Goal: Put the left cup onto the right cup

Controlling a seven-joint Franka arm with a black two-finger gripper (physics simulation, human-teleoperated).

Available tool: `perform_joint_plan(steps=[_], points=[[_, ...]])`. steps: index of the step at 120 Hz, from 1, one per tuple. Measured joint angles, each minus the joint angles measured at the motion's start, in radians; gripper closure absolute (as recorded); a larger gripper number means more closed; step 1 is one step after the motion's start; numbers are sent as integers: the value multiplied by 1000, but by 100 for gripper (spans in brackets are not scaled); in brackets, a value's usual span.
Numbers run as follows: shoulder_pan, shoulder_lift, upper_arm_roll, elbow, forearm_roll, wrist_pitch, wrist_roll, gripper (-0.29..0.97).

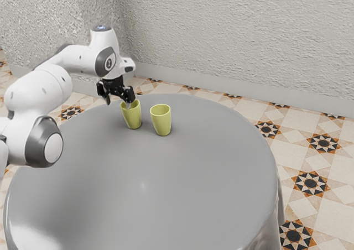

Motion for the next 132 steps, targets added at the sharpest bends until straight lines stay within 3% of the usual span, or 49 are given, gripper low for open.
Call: perform_joint_plan(steps=[45, 98, 132], points=[[-3, 18, 3, -1, 0, 14, 1, 3], [-8, 19, 3, -6, -1, 17, -10, 57], [-8, 20, 3, -7, -1, 17, -27, 73]])
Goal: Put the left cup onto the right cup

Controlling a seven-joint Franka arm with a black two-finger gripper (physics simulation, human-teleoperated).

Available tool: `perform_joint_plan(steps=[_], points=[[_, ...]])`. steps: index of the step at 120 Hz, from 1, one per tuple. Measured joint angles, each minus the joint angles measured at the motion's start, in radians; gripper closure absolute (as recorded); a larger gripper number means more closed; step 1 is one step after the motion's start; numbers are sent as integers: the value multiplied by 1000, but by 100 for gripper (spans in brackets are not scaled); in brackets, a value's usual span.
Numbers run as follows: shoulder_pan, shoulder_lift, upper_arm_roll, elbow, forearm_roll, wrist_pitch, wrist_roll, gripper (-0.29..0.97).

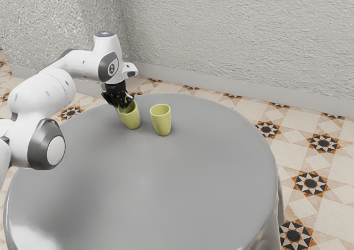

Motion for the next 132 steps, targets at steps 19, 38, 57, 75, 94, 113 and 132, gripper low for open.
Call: perform_joint_plan(steps=[19, 38, 57, 75, 94, 113, 132], points=[[-2, -1, 0, 0, 1, 0, -8, 76], [-6, -12, 8, -11, 2, -1, -14, 77], [-9, -26, 11, -20, 3, -5, -20, 78], [-9, -38, 12, -24, 2, -9, -24, 78], [-10, -71, 13, -36, 2, -13, -27, 78], [-17, -122, 14, -52, -6, -21, -29, 78], [-32, -165, 14, -73, -12, -26, -31, 78]])
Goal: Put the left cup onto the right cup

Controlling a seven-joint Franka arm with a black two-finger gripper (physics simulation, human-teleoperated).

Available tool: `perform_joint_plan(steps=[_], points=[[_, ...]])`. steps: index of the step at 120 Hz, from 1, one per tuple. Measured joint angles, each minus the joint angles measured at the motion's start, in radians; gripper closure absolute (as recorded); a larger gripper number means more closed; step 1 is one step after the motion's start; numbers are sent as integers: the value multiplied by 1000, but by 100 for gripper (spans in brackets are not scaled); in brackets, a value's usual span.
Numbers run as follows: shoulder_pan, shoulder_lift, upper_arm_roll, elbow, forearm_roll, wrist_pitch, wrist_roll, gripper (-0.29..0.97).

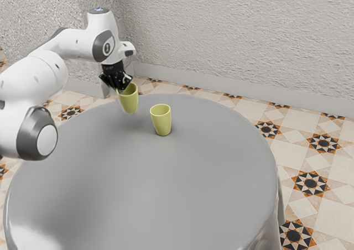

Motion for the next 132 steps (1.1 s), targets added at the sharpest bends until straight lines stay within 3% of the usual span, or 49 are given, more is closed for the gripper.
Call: perform_joint_plan(steps=[62, 91, 132], points=[[-47, -84, -3, -31, -34, -12, -4, 78], [-82, -88, -5, -32, -82, -12, -12, 78], [-107, -85, -10, -33, -96, -10, -26, 78]])
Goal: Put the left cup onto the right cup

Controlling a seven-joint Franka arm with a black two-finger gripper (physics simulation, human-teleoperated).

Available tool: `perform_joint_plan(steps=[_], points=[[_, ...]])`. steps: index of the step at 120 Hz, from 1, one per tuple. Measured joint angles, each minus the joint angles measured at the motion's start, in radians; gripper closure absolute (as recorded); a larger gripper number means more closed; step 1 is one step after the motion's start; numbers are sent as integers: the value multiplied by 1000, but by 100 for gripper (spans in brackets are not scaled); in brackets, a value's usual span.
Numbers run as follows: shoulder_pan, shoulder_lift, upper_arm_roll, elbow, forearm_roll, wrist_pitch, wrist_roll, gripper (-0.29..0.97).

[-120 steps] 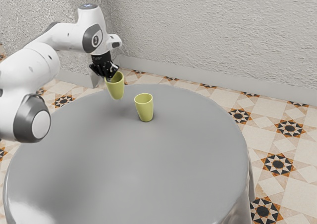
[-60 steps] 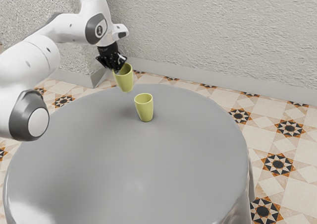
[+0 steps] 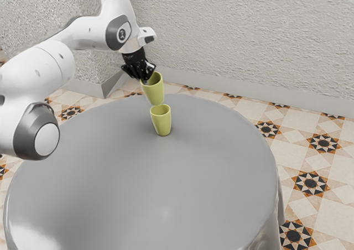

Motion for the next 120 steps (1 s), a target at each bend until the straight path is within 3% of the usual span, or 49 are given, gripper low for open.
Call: perform_joint_plan(steps=[120], points=[[1, 9, 7, -51, -4, 16, -23, 78]])
